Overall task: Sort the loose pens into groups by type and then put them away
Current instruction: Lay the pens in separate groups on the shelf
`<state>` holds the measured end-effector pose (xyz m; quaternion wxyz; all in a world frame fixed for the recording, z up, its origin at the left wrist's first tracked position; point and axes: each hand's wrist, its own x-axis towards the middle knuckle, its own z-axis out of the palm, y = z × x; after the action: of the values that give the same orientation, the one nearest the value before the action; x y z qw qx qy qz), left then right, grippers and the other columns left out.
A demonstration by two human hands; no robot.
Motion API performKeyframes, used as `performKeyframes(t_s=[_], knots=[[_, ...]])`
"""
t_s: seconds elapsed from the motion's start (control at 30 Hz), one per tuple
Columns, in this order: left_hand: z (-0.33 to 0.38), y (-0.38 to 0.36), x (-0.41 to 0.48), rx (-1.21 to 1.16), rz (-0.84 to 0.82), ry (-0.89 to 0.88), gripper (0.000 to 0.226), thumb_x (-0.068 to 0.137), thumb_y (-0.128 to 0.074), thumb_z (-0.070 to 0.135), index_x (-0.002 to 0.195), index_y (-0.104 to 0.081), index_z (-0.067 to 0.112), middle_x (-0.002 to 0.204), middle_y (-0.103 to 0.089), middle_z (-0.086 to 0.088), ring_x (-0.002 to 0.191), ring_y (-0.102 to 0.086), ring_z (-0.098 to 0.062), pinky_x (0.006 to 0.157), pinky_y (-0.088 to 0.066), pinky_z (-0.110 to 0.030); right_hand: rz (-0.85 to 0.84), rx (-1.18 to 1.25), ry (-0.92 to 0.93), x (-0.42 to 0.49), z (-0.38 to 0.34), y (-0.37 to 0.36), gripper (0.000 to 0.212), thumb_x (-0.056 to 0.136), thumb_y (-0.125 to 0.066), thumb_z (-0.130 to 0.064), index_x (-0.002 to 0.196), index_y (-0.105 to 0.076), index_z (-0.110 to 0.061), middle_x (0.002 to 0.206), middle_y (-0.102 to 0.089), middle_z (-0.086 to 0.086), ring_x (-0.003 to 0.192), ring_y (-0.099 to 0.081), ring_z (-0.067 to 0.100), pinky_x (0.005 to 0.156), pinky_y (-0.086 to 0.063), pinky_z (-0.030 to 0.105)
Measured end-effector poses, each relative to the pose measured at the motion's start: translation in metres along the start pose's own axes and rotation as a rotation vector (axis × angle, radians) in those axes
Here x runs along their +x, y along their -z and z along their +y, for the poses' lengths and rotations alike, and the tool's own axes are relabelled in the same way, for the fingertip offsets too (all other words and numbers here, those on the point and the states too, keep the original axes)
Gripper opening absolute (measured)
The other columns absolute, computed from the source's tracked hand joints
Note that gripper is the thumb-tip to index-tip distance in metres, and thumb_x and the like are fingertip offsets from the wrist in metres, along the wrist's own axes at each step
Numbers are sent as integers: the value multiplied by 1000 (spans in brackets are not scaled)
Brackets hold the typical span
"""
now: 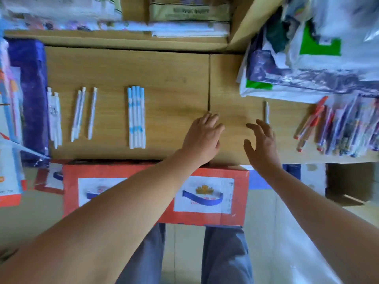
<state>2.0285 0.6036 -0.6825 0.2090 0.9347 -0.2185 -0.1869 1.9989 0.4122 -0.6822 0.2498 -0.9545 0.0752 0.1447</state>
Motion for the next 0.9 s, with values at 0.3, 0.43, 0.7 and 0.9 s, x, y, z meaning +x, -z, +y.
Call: performKeyframes(t_s=[0.3, 0.43, 0.7, 0.9], knots=[[91, -51, 32, 164, -213, 301, 63, 89, -56, 27, 145, -30, 17, 160, -4, -13, 146, -7, -36, 115, -22, -47, -257, -160, 73, -3, 72, 31, 63, 88, -55, -10, 147, -34, -15, 154, -25, 2, 132, -29, 27, 102, -40, 42], [115, -48, 52, 125, -81, 423, 38, 91, -54, 24, 126, -49, 9, 143, -35, -16, 132, -34, -34, 101, -36, -42, -186, -46, 99, 6, 85, 39, 42, 86, -55, -2, 128, -56, -1, 139, -43, 12, 117, -44, 34, 97, -43, 39], [181, -52, 103, -894, -16, 749, 32, 98, -47, 38, 90, -62, 11, 92, -68, -9, 82, -63, -24, 84, -51, -42, -89, 343, 134, -3, 125, 78, 36, 73, -65, 9, 102, -75, -11, 117, -64, 2, 94, -62, 22, 79, -54, 39], [210, -53, 125, -944, -6, 780, 16, 93, -55, 25, 79, -52, 17, 80, -64, -5, 80, -62, -26, 84, -55, -46, -35, 446, 47, -16, 137, 107, 31, 77, -64, 7, 98, -75, -13, 109, -65, 0, 75, -62, 12, 72, -53, 24]])
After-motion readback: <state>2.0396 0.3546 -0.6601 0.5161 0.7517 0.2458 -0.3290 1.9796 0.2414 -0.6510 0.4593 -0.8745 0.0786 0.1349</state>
